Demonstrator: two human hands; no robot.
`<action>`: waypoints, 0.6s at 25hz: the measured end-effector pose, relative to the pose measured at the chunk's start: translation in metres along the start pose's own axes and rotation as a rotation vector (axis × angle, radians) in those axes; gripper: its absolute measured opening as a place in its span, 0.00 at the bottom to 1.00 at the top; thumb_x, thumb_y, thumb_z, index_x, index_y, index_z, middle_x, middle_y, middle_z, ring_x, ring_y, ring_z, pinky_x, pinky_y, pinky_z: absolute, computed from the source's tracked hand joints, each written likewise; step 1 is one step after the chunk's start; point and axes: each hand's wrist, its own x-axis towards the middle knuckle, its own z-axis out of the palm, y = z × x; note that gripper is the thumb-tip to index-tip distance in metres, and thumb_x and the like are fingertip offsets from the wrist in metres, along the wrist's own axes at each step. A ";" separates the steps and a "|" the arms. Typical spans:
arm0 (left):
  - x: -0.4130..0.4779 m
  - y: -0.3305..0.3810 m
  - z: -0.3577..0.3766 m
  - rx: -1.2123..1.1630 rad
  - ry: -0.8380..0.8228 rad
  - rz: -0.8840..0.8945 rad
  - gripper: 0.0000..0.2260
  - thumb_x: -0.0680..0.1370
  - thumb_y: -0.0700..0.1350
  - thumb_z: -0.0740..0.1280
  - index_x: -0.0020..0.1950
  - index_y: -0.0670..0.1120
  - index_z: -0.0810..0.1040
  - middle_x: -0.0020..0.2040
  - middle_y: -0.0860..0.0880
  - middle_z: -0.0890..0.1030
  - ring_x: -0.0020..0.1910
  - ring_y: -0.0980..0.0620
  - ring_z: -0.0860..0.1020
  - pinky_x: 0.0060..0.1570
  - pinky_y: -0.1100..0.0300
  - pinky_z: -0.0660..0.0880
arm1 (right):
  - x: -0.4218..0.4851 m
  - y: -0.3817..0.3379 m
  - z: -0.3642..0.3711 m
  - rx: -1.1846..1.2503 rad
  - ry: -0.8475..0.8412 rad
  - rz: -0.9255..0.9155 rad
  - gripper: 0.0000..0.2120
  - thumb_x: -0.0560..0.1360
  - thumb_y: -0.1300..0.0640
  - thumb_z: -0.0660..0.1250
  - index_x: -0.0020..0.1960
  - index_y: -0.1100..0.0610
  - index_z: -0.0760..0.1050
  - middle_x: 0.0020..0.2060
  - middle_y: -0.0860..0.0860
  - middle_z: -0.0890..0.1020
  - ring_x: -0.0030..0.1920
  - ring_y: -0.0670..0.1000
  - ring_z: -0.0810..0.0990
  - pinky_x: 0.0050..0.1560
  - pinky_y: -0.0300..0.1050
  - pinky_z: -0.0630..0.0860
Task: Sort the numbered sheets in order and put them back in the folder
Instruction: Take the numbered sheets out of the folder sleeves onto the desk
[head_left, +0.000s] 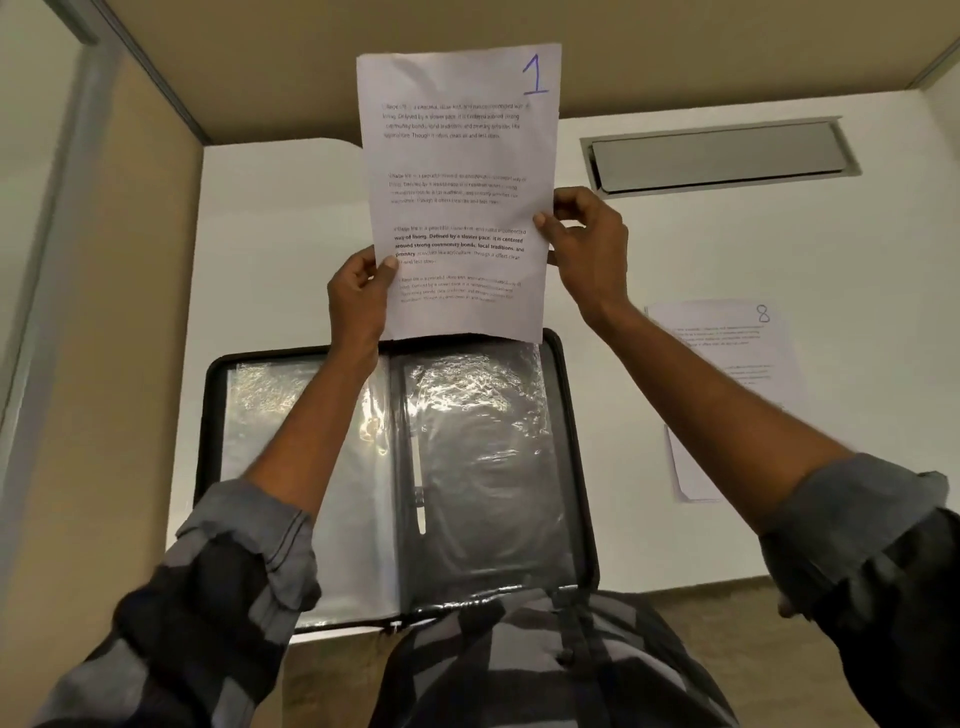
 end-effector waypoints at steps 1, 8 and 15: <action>-0.007 0.005 0.000 -0.014 -0.015 0.010 0.07 0.81 0.45 0.70 0.59 0.50 0.83 0.57 0.48 0.85 0.55 0.51 0.83 0.56 0.57 0.81 | -0.006 -0.005 -0.005 0.020 0.013 0.005 0.06 0.77 0.58 0.71 0.53 0.52 0.79 0.49 0.49 0.85 0.52 0.52 0.85 0.50 0.55 0.85; -0.072 0.003 0.025 -0.081 -0.101 -0.101 0.09 0.82 0.43 0.68 0.61 0.44 0.82 0.56 0.47 0.86 0.54 0.48 0.84 0.54 0.53 0.82 | -0.063 -0.003 -0.065 0.064 0.033 0.172 0.18 0.77 0.59 0.74 0.65 0.57 0.76 0.56 0.54 0.85 0.55 0.52 0.85 0.54 0.54 0.84; -0.155 -0.031 0.103 0.043 -0.257 -0.174 0.03 0.83 0.43 0.68 0.53 0.50 0.81 0.50 0.50 0.85 0.48 0.51 0.83 0.48 0.56 0.82 | -0.156 0.065 -0.164 0.008 0.135 0.362 0.18 0.78 0.64 0.70 0.67 0.57 0.75 0.57 0.54 0.84 0.56 0.55 0.85 0.59 0.58 0.82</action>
